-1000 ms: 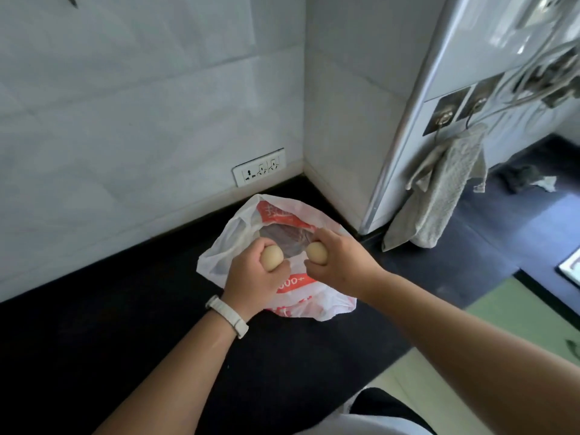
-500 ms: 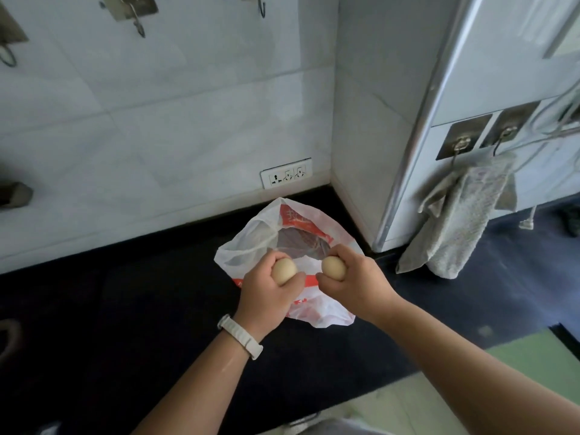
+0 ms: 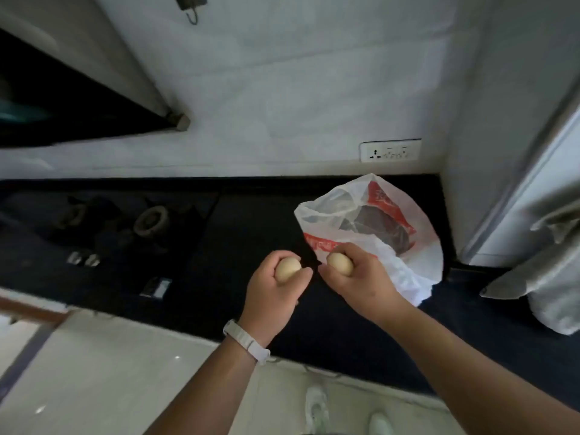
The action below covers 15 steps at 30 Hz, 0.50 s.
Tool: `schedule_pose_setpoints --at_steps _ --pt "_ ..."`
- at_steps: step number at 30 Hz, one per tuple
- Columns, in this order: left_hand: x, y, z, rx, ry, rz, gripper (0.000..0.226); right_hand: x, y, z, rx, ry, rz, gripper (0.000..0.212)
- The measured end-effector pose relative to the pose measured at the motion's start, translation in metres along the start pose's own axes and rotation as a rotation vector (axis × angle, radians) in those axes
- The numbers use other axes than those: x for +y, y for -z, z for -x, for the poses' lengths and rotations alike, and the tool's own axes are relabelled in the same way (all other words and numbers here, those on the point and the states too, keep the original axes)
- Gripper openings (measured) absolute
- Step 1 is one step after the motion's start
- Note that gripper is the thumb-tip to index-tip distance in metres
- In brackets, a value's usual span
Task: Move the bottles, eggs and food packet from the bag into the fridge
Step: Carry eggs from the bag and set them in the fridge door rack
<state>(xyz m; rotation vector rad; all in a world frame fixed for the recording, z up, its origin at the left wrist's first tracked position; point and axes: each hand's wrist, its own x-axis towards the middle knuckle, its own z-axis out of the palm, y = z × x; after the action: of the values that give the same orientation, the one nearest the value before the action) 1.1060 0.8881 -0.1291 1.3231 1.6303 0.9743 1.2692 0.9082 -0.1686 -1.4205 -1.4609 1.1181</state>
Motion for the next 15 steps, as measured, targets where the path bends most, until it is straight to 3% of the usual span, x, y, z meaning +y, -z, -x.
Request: schedule_pose_setpoints --at_steps 7,15 --pt "-0.037 0.081 0.044 0.244 0.090 0.075 0.009 -0.049 -0.075 0.016 -0.340 0.091 0.043 0.013" --pt "-0.099 0.177 0.090 0.436 0.154 0.158 0.005 -0.091 -0.190 0.038 -0.490 0.118 0.096 0.015"
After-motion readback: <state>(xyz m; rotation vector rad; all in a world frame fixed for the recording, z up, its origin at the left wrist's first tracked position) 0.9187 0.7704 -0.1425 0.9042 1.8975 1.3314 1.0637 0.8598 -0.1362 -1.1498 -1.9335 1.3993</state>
